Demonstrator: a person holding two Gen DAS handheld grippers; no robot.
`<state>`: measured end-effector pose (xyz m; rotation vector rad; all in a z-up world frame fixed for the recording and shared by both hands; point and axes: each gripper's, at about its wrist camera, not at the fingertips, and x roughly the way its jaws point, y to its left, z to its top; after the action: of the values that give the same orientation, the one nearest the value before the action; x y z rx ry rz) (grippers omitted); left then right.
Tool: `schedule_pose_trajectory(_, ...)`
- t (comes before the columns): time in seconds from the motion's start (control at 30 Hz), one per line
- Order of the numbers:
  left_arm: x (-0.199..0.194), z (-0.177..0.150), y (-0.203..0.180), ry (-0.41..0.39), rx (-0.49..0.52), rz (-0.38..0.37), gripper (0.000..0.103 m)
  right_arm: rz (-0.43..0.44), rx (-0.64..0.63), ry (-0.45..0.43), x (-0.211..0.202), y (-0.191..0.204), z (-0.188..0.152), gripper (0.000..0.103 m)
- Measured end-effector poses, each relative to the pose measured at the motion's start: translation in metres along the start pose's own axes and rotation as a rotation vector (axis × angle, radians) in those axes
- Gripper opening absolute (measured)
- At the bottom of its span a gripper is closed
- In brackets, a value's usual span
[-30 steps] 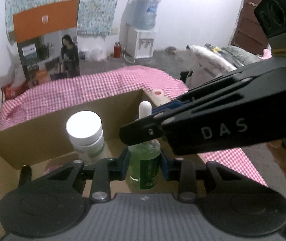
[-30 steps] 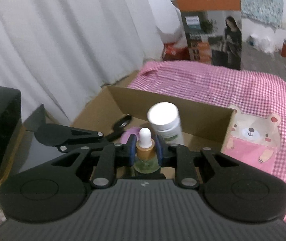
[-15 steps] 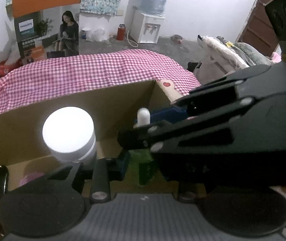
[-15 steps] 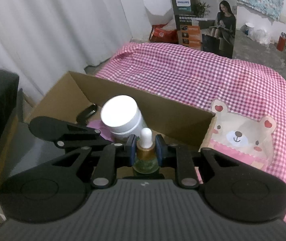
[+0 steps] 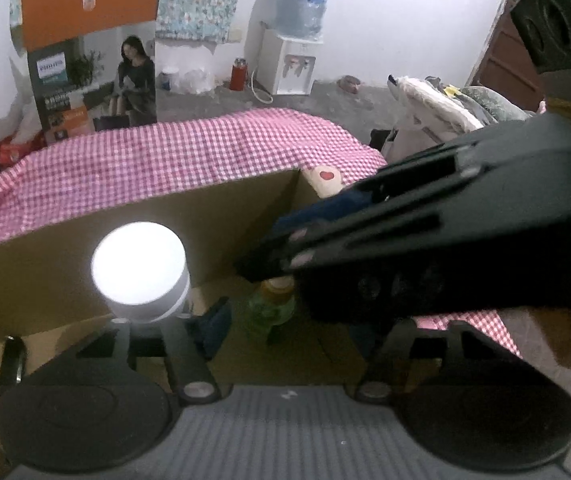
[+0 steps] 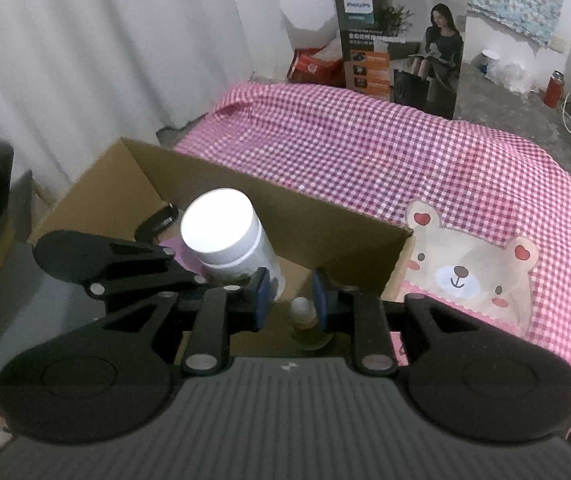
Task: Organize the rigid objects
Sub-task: 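Open the right gripper to release the dropper bottle in the box, then move the right gripper back to the gold-lidded round jar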
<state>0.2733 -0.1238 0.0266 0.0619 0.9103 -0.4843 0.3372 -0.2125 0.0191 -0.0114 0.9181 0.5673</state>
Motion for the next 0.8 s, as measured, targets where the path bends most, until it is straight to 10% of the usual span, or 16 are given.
schedule_pose_trajectory(0.43, -0.102, -0.040, -0.004, -0.152, 0.017, 0.032, 0.093, -0.016, 0.175, -0.359, -0.120, 0.016, -0.063, 0.100)
schedule_pose_trajectory(0.8, -0.174, -0.115, -0.012, -0.236, 0.022, 0.069, 0.102, -0.171, 0.293, -0.456, -0.157, 0.072, -0.153, 0.102)
